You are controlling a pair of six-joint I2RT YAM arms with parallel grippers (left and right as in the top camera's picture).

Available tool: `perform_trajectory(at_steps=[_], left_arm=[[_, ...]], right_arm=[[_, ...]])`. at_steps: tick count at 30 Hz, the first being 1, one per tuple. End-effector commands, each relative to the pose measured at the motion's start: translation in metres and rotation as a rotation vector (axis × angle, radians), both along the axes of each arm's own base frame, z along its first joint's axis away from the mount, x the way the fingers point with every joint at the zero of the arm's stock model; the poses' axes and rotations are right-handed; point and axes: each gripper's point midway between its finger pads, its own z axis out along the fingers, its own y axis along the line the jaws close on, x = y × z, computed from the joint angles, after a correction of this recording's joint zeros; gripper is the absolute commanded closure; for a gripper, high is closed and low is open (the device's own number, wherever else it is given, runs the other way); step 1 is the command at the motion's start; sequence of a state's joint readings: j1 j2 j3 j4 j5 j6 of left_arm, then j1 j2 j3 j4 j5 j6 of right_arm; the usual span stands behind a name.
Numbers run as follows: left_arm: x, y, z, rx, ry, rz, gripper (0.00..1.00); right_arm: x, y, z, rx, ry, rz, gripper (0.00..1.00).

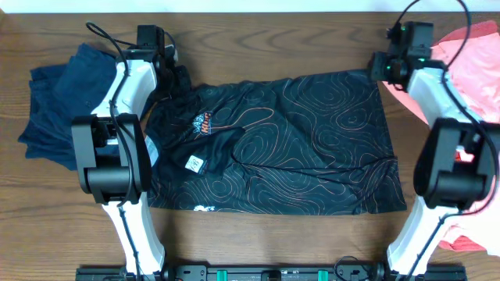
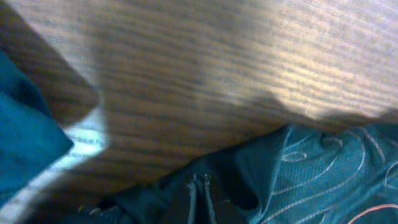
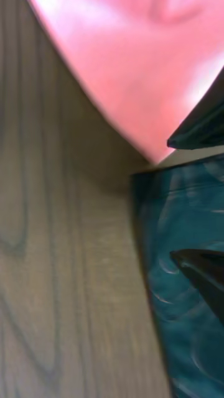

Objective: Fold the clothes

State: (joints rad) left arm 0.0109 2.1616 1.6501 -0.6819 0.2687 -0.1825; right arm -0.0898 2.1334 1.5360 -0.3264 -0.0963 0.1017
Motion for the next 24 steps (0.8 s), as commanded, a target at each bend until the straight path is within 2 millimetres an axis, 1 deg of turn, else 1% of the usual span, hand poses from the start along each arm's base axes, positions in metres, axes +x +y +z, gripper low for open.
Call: perform_trajectory(at_steps=[1, 5, 8, 12, 16, 17, 20, 22, 24], left_arm=[[-0.001, -0.003, 0.014, -0.015, -0.014, -0.003, 0.94], [-0.001, -0.003, 0.013, -0.016, -0.012, -0.003, 0.94], [-0.002, -0.003, 0.013, -0.016, -0.007, -0.003, 0.94], [-0.002, -0.003, 0.013, -0.015, -0.008, -0.003, 0.94], [-0.002, -0.003, 0.013, -0.015, -0.007, -0.003, 0.94], [-0.002, -0.003, 0.013, -0.015, -0.008, -0.003, 0.94], [-0.002, -0.003, 0.013, -0.015, -0.007, -0.003, 0.94], [-0.002, -0.003, 0.013, -0.015, -0.007, -0.003, 0.94], [-0.003, -0.003, 0.013, -0.015, -0.003, -0.003, 0.94]], right_arm=[[0.011, 0.009, -0.025, 0.009, -0.005, 0.016, 0.54], [0.026, 0.012, -0.042, 0.015, -0.056, 0.028, 0.53], [0.033, 0.011, -0.049, 0.013, -0.082, 0.027, 0.53], [0.037, 0.011, -0.056, 0.012, -0.092, 0.026, 0.52], [0.033, 0.012, -0.069, 0.026, -0.064, 0.012, 0.53], [0.032, 0.012, -0.071, 0.027, -0.055, 0.012, 0.55], [0.027, 0.011, -0.076, 0.025, -0.029, 0.009, 0.63], [0.024, 0.011, -0.078, 0.024, -0.013, 0.007, 0.74], [0.019, 0.008, -0.082, 0.02, 0.008, 0.0, 0.81]])
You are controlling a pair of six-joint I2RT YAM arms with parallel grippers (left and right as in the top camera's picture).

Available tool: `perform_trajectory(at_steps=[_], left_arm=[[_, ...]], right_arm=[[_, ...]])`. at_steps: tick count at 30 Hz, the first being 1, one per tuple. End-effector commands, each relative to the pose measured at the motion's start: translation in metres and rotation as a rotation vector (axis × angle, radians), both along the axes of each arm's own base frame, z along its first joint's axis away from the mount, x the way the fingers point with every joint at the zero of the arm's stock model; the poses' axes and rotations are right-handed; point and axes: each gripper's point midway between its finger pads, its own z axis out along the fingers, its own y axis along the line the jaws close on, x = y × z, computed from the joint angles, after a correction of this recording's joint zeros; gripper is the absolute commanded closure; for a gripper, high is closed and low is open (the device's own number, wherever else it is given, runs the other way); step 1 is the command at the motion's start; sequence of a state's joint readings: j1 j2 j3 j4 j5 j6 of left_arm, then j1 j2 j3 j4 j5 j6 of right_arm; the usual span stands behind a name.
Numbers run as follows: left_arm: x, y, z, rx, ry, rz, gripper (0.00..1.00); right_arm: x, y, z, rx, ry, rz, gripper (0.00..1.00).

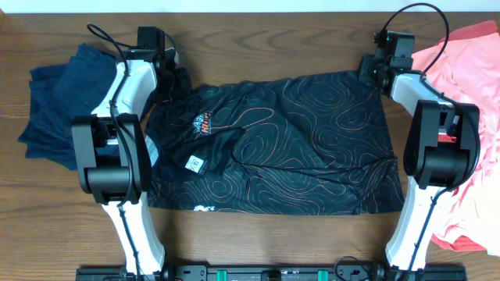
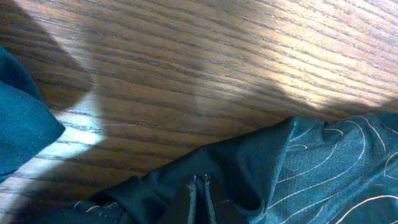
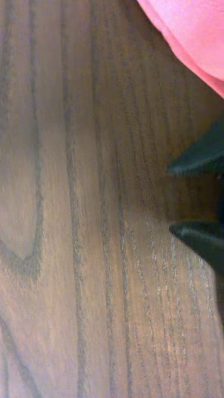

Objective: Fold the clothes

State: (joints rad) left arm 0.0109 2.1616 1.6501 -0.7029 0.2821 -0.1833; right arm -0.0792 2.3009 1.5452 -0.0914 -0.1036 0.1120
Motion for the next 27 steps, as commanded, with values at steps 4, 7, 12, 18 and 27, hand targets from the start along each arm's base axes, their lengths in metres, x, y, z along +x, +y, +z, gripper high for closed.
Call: perform_trajectory(at_steps=[4, 7, 12, 18, 27], left_arm=[[-0.001, -0.001, 0.013, -0.002, -0.013, 0.0, 0.94], [-0.002, -0.001, 0.012, -0.002, -0.007, 0.0, 0.94], [-0.003, -0.001, 0.014, -0.003, -0.007, 0.0, 0.94], [-0.007, -0.001, 0.039, 0.0, -0.036, -0.007, 0.94], [-0.066, 0.001, 0.083, -0.004, 0.087, 0.009, 0.94]], right_arm=[[-0.019, 0.002, -0.035, 0.015, 0.111, -0.012, 0.93], [-0.022, -0.001, -0.036, 0.019, 0.123, -0.021, 0.99], [-0.024, -0.003, -0.024, 0.022, 0.125, -0.028, 0.99], [-0.032, -0.02, 0.035, -0.016, 0.096, -0.081, 0.99], [-0.106, -0.049, 0.11, -0.115, 0.237, -0.185, 0.99]])
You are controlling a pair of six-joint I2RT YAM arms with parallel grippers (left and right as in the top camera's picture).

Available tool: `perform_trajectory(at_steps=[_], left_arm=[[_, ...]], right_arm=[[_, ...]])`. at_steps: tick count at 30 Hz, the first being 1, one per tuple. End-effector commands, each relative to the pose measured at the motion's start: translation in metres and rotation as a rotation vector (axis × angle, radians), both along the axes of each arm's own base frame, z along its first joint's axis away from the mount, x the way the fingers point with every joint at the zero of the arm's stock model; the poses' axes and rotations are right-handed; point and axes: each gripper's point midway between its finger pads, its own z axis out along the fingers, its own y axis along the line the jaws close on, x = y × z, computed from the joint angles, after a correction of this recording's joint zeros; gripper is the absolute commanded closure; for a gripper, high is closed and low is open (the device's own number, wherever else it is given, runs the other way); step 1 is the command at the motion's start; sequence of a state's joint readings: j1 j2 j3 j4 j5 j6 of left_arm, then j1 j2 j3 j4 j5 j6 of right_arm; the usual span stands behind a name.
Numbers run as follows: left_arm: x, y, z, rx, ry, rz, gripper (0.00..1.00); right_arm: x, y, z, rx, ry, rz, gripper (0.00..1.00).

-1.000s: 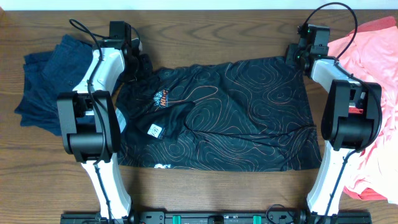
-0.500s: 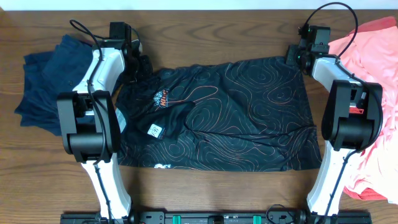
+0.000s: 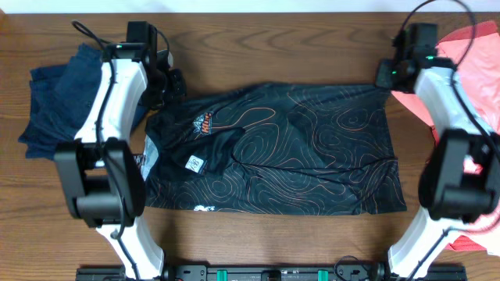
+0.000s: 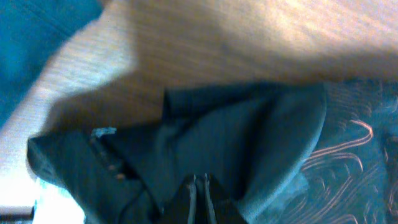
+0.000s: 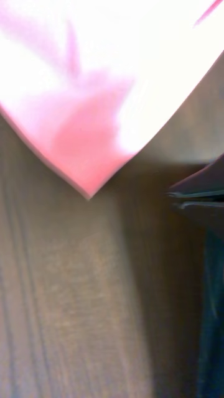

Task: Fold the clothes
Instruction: 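Fold the top edge down toward the bottom edge with both grippers, then release the fold and move the left gripper to the folded strip's left end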

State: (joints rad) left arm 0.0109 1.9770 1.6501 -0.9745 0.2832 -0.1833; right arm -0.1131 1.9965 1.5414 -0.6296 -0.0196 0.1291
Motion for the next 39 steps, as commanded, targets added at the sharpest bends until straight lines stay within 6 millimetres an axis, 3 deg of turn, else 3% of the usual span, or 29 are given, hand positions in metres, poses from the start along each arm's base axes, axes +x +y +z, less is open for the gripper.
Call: perform_trajectory(at_steps=[1, 7, 12, 17, 23, 33, 34, 37, 39], left_arm=[[-0.019, 0.002, 0.023, -0.002, 0.02, 0.011, 0.94], [-0.079, 0.02, 0.04, 0.073, 0.196, 0.034, 0.94], [-0.116, 0.044, 0.037, 0.18, 0.345, 0.051, 0.94], [-0.137, 0.051, 0.022, 0.182, 0.434, 0.063, 0.94], [-0.163, 0.053, 0.006, 0.174, 0.535, 0.067, 0.94], [-0.194, 0.05, 0.007, 0.167, 0.666, 0.054, 0.94], [-0.196, 0.05, 0.007, 0.167, 0.671, 0.053, 0.94], [-0.199, 0.049, 0.008, 0.165, 0.685, 0.051, 0.85], [-0.202, 0.049, 0.01, 0.164, 0.699, 0.049, 0.83]], right_arm=[[-0.03, -0.031, 0.032, -0.114, 0.037, -0.095, 0.99], [-0.109, -0.045, 0.026, -0.125, 0.326, -0.13, 0.99], [-0.157, -0.053, 0.019, -0.092, 0.511, -0.159, 0.99], [-0.183, -0.059, 0.02, -0.067, 0.606, -0.187, 0.99], [-0.201, -0.057, 0.021, -0.053, 0.675, -0.187, 0.99], [-0.235, -0.048, 0.002, -0.03, 0.806, -0.174, 0.99], [-0.238, -0.047, 0.0, -0.028, 0.817, -0.174, 0.98], [-0.242, -0.047, -0.009, -0.025, 0.823, -0.178, 0.57], [-0.242, -0.048, -0.012, -0.024, 0.819, -0.181, 0.55]])
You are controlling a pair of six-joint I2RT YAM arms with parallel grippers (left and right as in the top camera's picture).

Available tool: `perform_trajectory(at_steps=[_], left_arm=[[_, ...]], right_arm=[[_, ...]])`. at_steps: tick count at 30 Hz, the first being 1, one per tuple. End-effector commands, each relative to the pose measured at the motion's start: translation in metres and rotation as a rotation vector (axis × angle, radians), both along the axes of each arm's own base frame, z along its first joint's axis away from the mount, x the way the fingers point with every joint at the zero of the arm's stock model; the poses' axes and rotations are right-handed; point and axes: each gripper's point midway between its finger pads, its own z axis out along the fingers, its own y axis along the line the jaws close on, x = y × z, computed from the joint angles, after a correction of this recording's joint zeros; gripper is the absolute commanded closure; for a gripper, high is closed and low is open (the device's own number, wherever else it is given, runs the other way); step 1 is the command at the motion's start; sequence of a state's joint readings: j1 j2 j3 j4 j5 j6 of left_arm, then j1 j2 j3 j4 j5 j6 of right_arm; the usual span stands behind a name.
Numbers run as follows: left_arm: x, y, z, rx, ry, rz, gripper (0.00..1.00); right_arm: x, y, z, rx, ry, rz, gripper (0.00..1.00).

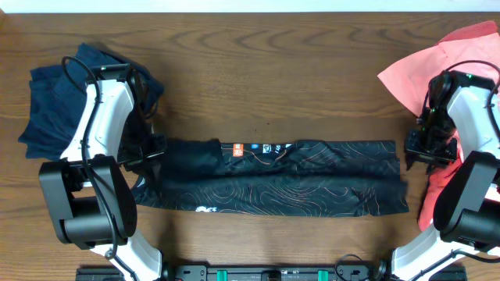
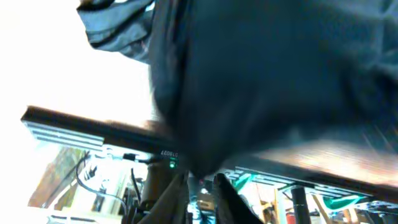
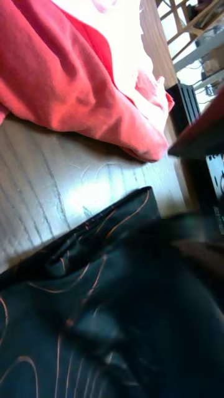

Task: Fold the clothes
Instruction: 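Release the fold and move the left gripper to the folded strip's left end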

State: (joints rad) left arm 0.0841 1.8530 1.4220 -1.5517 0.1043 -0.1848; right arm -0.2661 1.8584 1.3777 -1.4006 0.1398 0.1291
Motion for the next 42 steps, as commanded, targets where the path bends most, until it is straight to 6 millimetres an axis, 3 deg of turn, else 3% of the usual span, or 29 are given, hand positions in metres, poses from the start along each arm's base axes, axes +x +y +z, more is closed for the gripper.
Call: perform_trajectory(at_steps=[1, 10, 14, 15, 18, 22, 25, 32, 38, 40, 42], left_arm=[[-0.007, 0.002, 0.004, 0.012, 0.018, 0.003, 0.83], [-0.008, -0.004, 0.005, 0.007, 0.023, -0.019, 0.83], [-0.004, -0.006, 0.003, 0.008, 0.008, -0.033, 0.83], [-0.003, -0.007, 0.003, 0.009, 0.003, -0.036, 0.79], [0.002, -0.009, 0.0, 0.01, -0.019, -0.044, 0.78], [0.01, -0.015, -0.004, -0.004, -0.059, -0.041, 0.69], [0.018, -0.02, -0.007, -0.031, -0.094, -0.028, 0.69], [0.057, -0.041, -0.018, -0.118, -0.264, -0.014, 0.67], [0.101, -0.064, -0.026, -0.131, -0.448, -0.097, 0.5], [0.109, -0.075, -0.03, -0.139, -0.479, -0.127, 0.49], [0.113, -0.085, -0.035, -0.146, -0.487, -0.155, 0.49]], right_arm=[[-0.004, -0.008, -0.004, -0.021, 0.005, -0.015, 0.55], [0.002, -0.009, -0.008, -0.024, -0.02, -0.011, 0.5], [0.004, 0.005, -0.017, 0.071, -0.043, 0.029, 0.44], [0.005, 0.01, -0.02, 0.103, -0.055, 0.042, 0.43], [0.009, 0.023, -0.031, 0.186, -0.092, 0.068, 0.35], [0.009, 0.024, -0.047, 0.187, -0.119, 0.073, 0.22], [0.006, 0.03, -0.058, 0.212, -0.129, 0.066, 0.19], [-0.003, 0.05, -0.081, 0.3, -0.161, 0.04, 0.2], [-0.008, 0.056, -0.088, 0.326, -0.165, 0.031, 0.36], [-0.008, 0.056, -0.088, 0.326, -0.165, 0.031, 0.44], [-0.008, 0.056, -0.088, 0.326, -0.164, 0.031, 0.46]])
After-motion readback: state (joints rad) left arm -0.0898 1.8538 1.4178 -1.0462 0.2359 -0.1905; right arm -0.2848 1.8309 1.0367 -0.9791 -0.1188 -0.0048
